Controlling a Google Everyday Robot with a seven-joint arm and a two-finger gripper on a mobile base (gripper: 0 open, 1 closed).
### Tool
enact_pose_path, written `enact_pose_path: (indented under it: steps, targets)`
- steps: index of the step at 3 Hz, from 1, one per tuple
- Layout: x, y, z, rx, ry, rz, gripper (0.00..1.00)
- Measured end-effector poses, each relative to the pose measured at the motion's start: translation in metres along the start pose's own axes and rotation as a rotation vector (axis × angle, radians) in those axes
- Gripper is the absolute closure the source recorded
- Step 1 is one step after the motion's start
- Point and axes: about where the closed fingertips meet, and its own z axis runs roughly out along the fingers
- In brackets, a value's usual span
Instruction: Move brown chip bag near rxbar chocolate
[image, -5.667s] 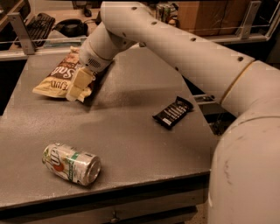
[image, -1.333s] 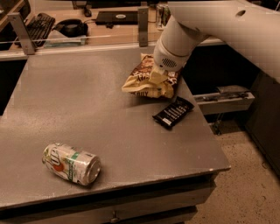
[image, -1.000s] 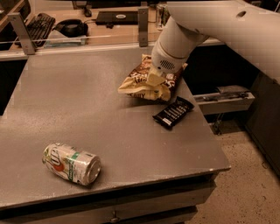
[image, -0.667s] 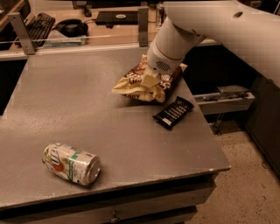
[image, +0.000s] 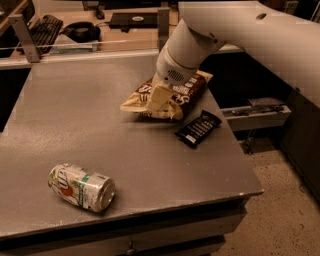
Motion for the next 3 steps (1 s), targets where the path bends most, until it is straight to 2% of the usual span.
enact_pose_path:
  steps: [1,2,3]
  targets:
    - [0.000,0.000,-0.009,0.008,-0.027,0.006,0.00]
    - [0.018,0.003,-0.018,0.029,-0.121,0.025,0.00]
    - [0.050,-0.008,-0.049,0.118,-0.276,0.066,0.00]
